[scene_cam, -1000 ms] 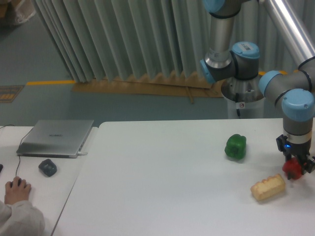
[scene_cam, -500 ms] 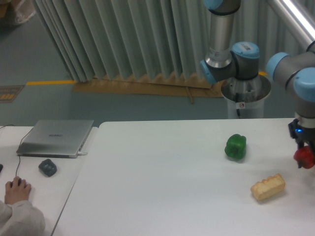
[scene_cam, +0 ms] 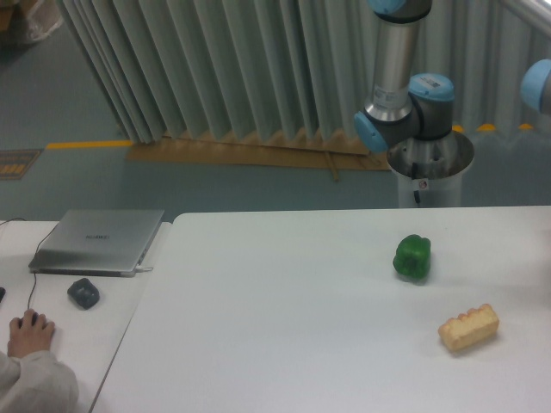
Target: Place the red peppers in a basket
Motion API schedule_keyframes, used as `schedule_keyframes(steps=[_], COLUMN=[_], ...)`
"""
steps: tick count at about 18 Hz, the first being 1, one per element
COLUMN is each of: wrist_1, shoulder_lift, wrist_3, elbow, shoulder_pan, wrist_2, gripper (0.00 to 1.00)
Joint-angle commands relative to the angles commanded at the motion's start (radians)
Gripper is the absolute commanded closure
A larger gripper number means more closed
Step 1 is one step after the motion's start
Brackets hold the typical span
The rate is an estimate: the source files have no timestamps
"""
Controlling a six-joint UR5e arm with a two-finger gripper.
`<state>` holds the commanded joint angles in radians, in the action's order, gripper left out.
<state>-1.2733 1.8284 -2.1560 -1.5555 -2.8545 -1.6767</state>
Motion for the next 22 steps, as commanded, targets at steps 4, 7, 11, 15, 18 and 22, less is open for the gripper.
schedule_keyframes(steps=[4,7,11,15,18,22], wrist_1=[0.003,0.029,0.090,0.089,0.089,0.089], shoulder_lift=[0.020,0.043,0.078,0.081,0.075,0.072], wrist_3=[-0.143,-0.237,-0.288,-0.286,-0.278,-0.268], elbow=[0.009,0.015,0.002,0.003,0.003,0.002], shoulder_pan=[-0.060,-0.095,-0.117,-0.112,-0.108,-0.103], wrist_2=[0.017,0.015,0.017,0.017,0.050,0.107], gripper=[0.60,0.60,0.60,0.47,0.00,0.00])
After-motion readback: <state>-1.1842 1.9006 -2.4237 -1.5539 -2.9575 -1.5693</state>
